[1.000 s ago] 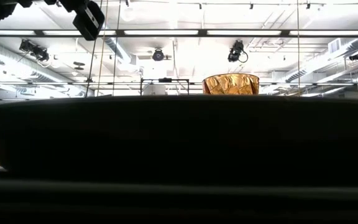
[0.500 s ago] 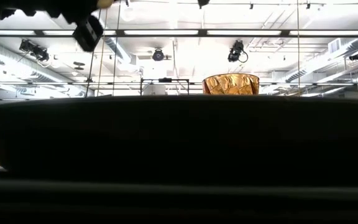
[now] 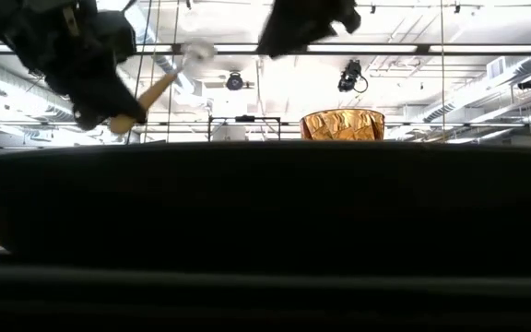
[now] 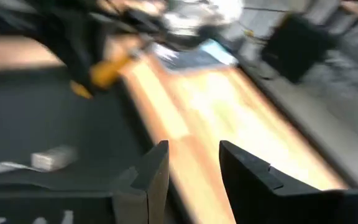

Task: Pick and place plate/cup/fork/spoon on tray
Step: Put the yellow spoon to the left of the orange fork on the black tray, then adjust the silverwares on the black tray

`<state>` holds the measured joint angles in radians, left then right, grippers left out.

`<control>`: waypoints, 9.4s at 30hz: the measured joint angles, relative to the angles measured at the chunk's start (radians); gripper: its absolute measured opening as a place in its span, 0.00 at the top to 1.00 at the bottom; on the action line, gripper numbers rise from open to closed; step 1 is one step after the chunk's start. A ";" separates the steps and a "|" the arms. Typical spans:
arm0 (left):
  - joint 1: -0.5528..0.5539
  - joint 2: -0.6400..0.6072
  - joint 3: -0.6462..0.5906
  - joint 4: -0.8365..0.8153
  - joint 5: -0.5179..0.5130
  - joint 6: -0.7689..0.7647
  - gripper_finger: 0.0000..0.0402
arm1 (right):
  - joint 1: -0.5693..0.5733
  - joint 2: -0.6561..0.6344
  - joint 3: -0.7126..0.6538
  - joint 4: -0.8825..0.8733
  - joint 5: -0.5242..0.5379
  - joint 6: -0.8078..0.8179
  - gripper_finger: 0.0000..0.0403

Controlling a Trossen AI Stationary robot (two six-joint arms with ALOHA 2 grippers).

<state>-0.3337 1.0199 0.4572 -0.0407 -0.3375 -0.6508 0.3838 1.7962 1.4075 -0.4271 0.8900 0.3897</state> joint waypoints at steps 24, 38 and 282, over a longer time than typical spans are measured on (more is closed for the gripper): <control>-0.188 0.029 0.068 -0.458 0.013 -0.727 0.90 | -0.053 -0.563 -0.530 0.246 -0.189 -0.257 0.87; -0.356 0.350 0.416 -0.770 0.028 -1.099 0.90 | -0.093 -1.016 -0.808 0.412 -0.593 -0.388 0.96; -0.265 0.296 0.140 -0.414 0.037 -0.977 0.95 | -0.216 -1.180 -0.939 0.435 -0.918 -0.418 0.98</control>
<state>-0.5991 1.3155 0.5976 -0.4551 -0.3008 -1.6283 0.1680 0.6167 0.4686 0.0082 -0.0284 -0.0284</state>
